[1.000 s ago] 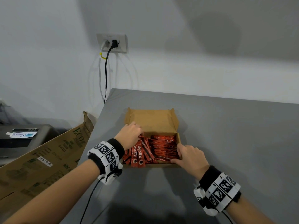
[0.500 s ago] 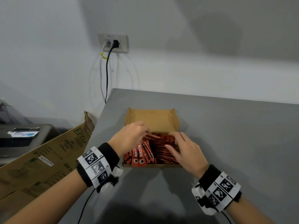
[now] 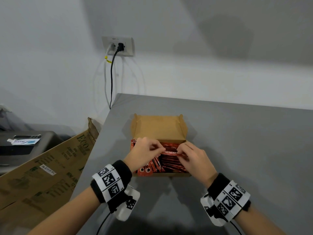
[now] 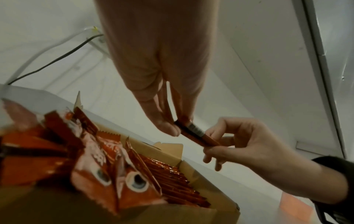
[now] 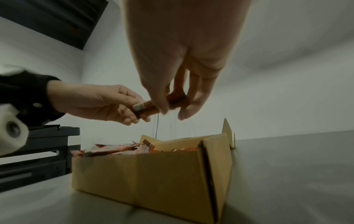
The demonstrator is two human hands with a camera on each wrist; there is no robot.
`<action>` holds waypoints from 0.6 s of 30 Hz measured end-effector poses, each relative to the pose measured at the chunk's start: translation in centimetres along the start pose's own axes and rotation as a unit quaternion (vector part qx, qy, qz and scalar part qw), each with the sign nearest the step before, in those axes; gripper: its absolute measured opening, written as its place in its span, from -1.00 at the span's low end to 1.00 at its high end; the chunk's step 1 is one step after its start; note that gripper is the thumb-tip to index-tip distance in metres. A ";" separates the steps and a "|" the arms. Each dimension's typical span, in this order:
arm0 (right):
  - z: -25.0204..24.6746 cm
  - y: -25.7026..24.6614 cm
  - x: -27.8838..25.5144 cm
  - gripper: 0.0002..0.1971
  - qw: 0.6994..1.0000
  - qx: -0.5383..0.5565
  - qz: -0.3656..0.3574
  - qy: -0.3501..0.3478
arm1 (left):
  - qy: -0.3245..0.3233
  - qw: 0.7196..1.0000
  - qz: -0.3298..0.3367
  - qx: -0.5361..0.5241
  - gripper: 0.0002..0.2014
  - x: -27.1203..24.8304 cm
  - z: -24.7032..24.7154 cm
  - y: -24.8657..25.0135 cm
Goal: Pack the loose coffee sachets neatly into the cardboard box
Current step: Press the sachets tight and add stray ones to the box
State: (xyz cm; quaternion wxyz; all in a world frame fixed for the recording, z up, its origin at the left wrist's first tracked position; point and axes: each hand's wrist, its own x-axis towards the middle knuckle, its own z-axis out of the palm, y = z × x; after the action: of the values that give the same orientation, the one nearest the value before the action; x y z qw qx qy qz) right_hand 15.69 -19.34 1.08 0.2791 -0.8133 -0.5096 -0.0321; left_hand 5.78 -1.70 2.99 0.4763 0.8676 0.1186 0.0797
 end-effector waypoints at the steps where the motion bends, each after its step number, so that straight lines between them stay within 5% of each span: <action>1: 0.1 0.1 -0.1 -0.69 1.000 0.012 0.000 0.006 | -0.004 1.000 0.006 0.010 -0.94 0.1 0.2 0.1; 8: -0.1 0.8 0.0 -0.61 0.992 0.060 0.078 -0.081 | 0.070 0.997 0.036 0.009 -0.88 0.5 0.7 -0.3; 14: -0.6 1.2 0.2 -0.89 0.993 0.000 0.077 -0.095 | 0.090 0.991 0.085 0.039 -0.85 0.3 1.3 -1.0; 16: -0.9 2.2 0.1 -0.94 0.992 0.025 0.125 -0.023 | 0.091 0.989 0.086 0.078 -0.87 0.2 1.3 -1.2; 18: -1.4 3.2 -0.1 -0.94 0.982 0.074 0.162 0.063 | 0.015 0.982 0.093 0.163 -0.90 0.0 1.7 -1.2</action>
State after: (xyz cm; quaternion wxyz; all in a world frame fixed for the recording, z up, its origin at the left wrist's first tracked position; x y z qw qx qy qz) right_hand 18.64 -21.13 0.89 0.3717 -0.8583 -0.3538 -0.0001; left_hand 6.05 -2.44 1.09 0.3168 0.9397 0.0560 0.1163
